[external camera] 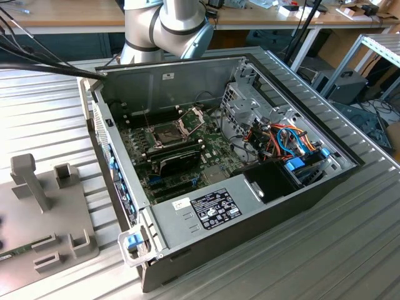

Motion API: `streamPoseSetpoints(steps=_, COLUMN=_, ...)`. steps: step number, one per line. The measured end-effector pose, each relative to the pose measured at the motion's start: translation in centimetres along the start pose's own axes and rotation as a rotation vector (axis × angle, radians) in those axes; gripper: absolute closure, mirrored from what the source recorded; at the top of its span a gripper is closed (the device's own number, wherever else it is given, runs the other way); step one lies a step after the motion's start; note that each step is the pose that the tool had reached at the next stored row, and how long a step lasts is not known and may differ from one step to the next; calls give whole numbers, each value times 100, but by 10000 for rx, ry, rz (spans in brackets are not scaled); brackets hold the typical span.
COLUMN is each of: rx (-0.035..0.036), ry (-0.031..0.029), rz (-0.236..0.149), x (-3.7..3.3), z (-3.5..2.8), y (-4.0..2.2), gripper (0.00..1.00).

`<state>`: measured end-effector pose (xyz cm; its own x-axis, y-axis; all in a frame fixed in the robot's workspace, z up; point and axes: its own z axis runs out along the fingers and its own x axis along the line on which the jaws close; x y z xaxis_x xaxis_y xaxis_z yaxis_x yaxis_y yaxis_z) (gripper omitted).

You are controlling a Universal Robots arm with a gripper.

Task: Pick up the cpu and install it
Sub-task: 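Pick up the cpu and move it towards the insertion slot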

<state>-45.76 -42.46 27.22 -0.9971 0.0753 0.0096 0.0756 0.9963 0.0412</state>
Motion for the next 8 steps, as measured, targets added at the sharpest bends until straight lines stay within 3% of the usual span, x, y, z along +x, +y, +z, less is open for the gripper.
streamPoseSetpoints(steps=8, rx=0, ry=0, rz=0, x=0, z=32, y=-1, gripper=40)
